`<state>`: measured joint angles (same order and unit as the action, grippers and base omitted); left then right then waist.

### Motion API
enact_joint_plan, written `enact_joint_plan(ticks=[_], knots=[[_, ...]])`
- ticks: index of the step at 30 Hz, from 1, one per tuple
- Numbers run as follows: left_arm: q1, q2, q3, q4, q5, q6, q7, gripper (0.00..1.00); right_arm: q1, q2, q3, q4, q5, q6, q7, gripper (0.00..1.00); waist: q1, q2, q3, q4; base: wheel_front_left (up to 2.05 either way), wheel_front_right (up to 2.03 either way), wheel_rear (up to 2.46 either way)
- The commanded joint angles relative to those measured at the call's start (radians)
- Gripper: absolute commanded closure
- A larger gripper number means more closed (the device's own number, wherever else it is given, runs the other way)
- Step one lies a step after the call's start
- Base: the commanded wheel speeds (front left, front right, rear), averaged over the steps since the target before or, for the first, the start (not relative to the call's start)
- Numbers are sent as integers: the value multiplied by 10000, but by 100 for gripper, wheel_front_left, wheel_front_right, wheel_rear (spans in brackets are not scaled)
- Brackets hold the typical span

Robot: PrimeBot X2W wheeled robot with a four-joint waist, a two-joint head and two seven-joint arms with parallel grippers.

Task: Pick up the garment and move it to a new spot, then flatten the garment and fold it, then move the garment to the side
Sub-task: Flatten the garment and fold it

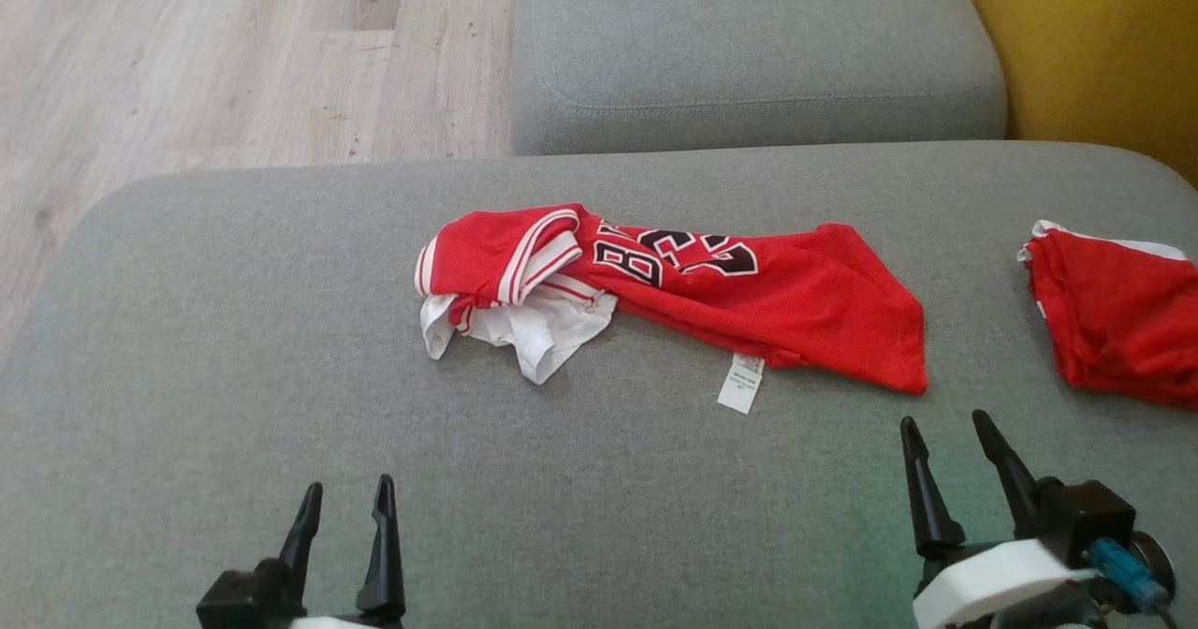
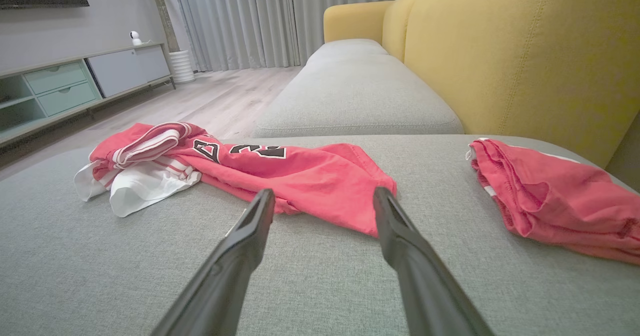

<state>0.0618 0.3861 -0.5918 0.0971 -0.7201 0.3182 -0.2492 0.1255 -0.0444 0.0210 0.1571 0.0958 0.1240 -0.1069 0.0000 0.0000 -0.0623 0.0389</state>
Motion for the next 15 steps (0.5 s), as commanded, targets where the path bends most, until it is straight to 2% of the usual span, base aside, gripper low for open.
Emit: enact_joint_plan(ticks=[1,9,15], knots=[[-424,98,386,-232,51,48,-87,0,-433,-58,206,-287,20,67,-140,0,0,0,10,3,0,0,0],[-536,168,356,-277,95,74,-40,0,-519,-58,201,-276,-16,67,-151,0,0,0,166,14,0,0,0],[-1224,134,58,-372,369,-37,281,0,-708,-58,259,-440,-110,67,-83,0,0,0,586,-157,0,0,0]])
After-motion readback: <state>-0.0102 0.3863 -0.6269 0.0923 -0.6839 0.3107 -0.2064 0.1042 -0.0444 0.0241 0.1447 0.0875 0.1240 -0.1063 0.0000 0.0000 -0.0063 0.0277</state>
